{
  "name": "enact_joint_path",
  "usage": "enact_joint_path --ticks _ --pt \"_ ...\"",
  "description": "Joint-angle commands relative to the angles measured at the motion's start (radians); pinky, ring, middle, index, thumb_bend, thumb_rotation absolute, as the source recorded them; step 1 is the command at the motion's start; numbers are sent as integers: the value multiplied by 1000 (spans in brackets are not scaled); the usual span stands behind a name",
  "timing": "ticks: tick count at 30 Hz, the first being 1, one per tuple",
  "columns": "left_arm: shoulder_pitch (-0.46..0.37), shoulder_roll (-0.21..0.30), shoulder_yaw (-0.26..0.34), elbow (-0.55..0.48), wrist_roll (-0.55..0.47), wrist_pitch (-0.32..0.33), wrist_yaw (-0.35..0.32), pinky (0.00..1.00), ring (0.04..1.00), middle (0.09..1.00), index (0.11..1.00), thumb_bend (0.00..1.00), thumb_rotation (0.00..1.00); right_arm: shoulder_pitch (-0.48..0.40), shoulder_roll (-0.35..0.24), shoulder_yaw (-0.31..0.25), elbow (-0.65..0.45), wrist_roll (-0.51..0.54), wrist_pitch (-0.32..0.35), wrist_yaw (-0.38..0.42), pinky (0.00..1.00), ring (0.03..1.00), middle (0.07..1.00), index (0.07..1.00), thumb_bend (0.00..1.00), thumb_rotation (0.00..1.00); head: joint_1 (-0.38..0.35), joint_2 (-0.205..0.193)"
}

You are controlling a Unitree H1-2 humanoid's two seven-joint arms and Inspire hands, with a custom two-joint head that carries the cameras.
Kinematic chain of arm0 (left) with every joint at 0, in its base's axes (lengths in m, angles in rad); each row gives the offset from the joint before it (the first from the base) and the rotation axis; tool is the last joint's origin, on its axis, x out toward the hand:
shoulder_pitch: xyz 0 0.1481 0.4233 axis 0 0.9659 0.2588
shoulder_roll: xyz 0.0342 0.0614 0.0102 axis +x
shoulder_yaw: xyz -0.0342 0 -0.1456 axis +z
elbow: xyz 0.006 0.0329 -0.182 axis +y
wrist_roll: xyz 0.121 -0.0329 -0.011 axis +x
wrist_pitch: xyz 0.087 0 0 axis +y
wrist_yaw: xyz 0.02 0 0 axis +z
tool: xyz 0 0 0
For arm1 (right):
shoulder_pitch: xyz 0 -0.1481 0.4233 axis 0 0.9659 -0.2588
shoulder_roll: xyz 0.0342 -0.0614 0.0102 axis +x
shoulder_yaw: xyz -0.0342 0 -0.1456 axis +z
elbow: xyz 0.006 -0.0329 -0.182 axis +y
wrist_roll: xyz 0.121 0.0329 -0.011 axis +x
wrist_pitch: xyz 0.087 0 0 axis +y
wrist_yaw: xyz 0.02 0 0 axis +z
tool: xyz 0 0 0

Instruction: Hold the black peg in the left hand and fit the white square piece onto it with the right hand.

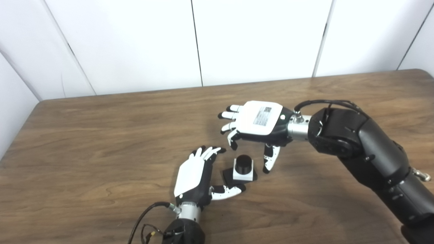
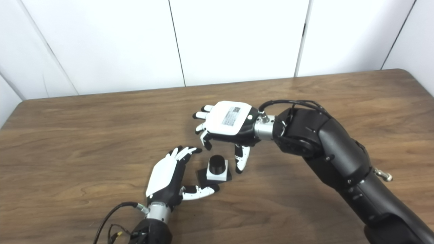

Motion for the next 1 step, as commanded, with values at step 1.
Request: enact_joint_path --ticks 1 --pt "14 28 31 -5 6 43 -21 980 979 919 839 895 303 -61 -10 -27 -27 21 28 -3 1000 1000 892 673 927 270 1 1"
